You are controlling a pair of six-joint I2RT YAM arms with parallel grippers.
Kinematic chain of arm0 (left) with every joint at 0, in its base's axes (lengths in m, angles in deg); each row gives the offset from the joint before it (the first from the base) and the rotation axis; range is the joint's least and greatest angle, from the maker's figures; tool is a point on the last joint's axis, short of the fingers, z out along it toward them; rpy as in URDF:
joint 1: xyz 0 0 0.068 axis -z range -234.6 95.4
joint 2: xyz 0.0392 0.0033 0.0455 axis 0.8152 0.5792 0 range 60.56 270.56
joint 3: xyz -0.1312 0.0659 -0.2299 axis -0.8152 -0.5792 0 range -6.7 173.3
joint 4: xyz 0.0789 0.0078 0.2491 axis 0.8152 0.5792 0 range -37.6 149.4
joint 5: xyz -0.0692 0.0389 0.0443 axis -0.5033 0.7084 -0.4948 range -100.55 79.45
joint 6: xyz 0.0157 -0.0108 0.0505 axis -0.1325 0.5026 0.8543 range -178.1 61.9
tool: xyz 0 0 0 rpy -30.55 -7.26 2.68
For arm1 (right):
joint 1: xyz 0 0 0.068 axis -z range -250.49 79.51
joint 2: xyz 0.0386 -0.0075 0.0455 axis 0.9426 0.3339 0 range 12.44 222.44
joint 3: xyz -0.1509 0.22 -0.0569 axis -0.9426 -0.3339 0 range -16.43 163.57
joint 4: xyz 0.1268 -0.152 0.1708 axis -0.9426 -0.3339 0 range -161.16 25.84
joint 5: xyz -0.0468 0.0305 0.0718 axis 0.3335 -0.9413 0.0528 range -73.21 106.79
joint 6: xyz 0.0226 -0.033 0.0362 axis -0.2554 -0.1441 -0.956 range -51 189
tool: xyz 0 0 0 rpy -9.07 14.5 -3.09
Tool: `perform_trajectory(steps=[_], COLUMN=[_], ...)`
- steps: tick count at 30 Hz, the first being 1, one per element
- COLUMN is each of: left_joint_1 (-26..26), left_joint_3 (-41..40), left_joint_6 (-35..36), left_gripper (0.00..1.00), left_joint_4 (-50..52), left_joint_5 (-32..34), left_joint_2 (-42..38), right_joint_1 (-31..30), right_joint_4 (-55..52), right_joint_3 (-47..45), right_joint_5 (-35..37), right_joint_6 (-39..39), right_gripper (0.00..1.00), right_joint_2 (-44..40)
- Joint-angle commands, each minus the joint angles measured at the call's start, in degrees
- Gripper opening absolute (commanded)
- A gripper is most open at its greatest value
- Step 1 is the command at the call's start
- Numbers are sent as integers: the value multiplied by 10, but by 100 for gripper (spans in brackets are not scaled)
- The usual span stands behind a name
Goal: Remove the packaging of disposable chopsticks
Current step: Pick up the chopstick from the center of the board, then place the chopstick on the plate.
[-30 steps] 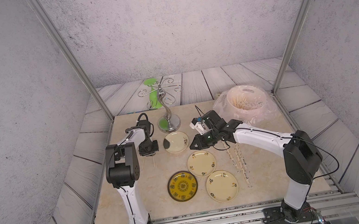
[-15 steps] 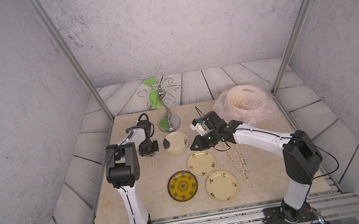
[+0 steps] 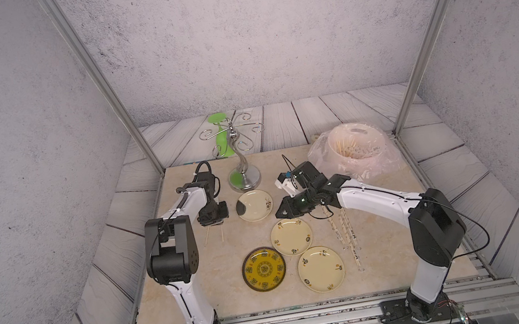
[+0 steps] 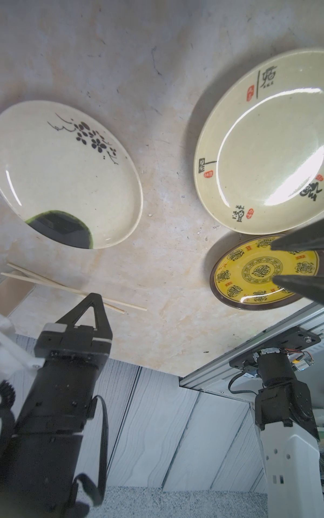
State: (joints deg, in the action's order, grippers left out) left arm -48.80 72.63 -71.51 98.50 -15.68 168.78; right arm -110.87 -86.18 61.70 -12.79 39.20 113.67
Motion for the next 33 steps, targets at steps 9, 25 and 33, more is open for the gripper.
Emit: perform_trajectory(steps=[9, 25, 33], left_joint_1=[68, 98, 113], left_joint_3=[24, 20, 6], left_joint_6=[-56, -97, -119], left_gripper=[0, 0, 0], left_joint_4=[-10, -54, -92], left_joint_5=[-63, -46, -90], left_joint_2=[-27, 13, 26], right_joint_1=[-2, 0, 1], right_joint_4=[6, -4, 0], right_joint_3=[-6, -27, -28], right_joint_5=[-2, 7, 5], right_joint_6=[11, 23, 21], right_gripper=[19, 19, 19], right_joint_2=[-41, -67, -61])
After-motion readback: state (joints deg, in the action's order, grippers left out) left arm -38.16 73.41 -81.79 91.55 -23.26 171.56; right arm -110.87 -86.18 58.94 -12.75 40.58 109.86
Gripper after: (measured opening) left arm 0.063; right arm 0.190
